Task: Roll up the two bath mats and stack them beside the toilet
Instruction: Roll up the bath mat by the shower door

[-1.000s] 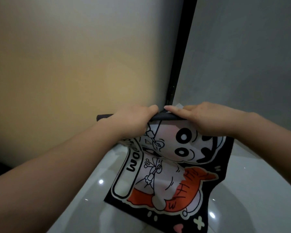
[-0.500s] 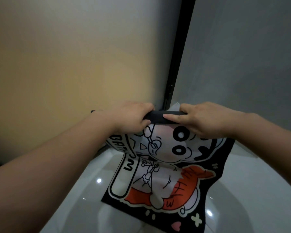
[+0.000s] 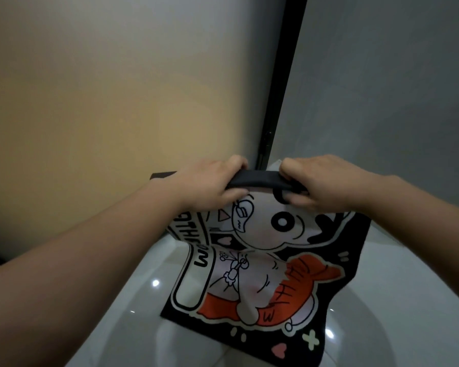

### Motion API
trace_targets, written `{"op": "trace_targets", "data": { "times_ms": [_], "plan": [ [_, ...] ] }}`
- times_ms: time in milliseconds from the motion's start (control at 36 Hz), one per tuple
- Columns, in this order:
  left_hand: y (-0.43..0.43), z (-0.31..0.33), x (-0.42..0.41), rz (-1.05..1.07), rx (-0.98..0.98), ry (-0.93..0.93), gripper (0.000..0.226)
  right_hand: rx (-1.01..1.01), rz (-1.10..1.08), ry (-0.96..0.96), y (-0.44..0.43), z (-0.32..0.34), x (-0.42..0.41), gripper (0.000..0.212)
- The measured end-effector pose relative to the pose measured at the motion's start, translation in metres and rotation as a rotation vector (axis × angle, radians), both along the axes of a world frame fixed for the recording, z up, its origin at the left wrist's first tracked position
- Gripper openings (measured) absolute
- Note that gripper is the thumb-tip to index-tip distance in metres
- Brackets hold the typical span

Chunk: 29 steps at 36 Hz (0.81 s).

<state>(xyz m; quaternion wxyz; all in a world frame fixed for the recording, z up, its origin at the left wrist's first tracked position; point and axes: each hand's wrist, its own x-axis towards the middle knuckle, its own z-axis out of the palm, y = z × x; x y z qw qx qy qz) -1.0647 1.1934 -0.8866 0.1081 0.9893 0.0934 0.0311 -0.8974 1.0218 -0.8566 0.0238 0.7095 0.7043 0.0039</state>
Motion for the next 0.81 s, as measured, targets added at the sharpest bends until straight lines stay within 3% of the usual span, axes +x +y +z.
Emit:
{"op": "trace_targets", "data": {
  "times_ms": [111,167,278,389,444,611,722,806],
  "plan": [
    [0.0,0.002,-0.002,-0.058,-0.108,0.01,0.014,-0.002,0.013,0.042,-0.001,0.002,0.0,0.012],
    [0.002,0.001,-0.001,-0.033,-0.127,0.045,0.017,-0.015,-0.006,0.029,0.0,0.0,0.002,0.01],
    [0.005,-0.001,0.002,0.05,-0.029,0.062,0.021,-0.012,-0.012,0.04,-0.001,-0.003,0.004,0.011],
    [0.003,-0.001,0.006,0.103,0.069,0.034,0.018,-0.005,-0.108,0.118,-0.001,-0.001,0.003,0.031],
    [0.001,-0.001,0.008,0.118,0.08,0.034,0.018,0.002,-0.098,0.078,0.0,-0.002,0.003,0.024],
    [-0.002,-0.004,0.014,0.123,0.02,0.052,0.03,-0.046,-0.167,0.042,0.002,-0.003,0.002,0.02],
    [0.003,-0.008,0.012,0.012,0.026,0.019,0.048,-0.022,-0.095,-0.033,0.002,-0.003,0.001,0.026],
    [0.0,-0.004,0.009,-0.021,-0.042,0.014,0.046,0.002,-0.043,-0.013,-0.001,-0.003,0.003,0.029]
  ]
}}
